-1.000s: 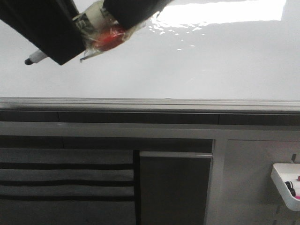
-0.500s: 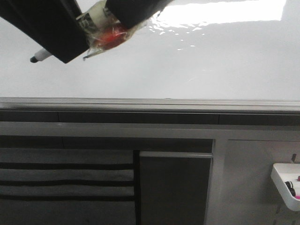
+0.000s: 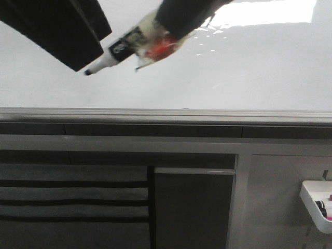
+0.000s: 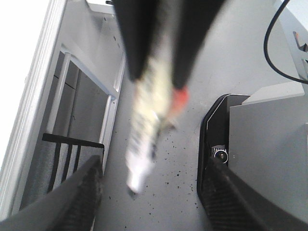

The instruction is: Write number 3 on whiteboard

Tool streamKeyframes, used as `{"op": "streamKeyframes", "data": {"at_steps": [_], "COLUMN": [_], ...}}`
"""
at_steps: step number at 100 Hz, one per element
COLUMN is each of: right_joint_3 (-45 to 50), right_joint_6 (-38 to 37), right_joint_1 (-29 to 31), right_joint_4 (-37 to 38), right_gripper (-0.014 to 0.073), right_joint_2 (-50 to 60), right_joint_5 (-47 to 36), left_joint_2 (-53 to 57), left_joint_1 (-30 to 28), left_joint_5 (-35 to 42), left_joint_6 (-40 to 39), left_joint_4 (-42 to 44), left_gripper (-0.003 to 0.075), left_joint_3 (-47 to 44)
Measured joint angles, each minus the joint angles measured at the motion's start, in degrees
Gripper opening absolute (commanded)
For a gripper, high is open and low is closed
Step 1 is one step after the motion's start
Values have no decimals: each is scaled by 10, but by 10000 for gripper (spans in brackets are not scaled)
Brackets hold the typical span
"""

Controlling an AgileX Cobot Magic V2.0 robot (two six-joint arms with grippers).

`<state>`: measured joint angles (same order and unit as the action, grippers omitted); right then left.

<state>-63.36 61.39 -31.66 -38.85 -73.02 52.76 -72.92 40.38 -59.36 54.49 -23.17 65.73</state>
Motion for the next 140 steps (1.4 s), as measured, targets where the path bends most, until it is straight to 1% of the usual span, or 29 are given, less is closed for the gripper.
{"op": "streamKeyframes", "data": {"at_steps": [15,30,35,46,53,58,63,72,79,89,110,127,140], "right_joint_3": [0,0,0,10,26,41,56,78,86,90,86,24,-47], "right_joint_6": [-38,-77,-91,-132,-180,-224,-254,-279,-285,-288,-290,-301,-345], "right_joint_1": [47,81,86,90,90,90,90,91,91,91,91,91,89], "right_joint_4": [13,41,54,79,101,117,125,129,129,127,76,74,113], "right_gripper": [-47,-47,-47,-47,-47,-48,-47,-48,-47,-47,-48,-48,-47], "right_joint_2": [39,87,104,140,159,170,177,184,184,184,168,87,10], "right_joint_5": [1,12,16,19,10,-4,-21,-41,-47,-56,-117,-102,-97], "left_joint_2": [3,29,47,86,118,142,170,211,233,253,256,254,254], "left_joint_1": [-14,-63,-84,-129,-157,-175,-189,-207,-212,-215,-215,-215,-215], "left_joint_5": [-1,5,7,8,11,17,28,60,85,105,114,114,115], "left_joint_6": [-12,-68,-88,-103,-107,-113,-118,-122,-123,-124,-124,-124,-124], "left_joint_4": [7,9,9,-2,-21,-35,-46,-60,-65,-65,-68,-69,-69], "left_gripper": [422,421,421,421,421,421,421,421,421,421,421,421,421], "left_joint_3": [0,0,0,-4,-18,-37,-59,-102,-137,-165,-173,-173,-173]}}
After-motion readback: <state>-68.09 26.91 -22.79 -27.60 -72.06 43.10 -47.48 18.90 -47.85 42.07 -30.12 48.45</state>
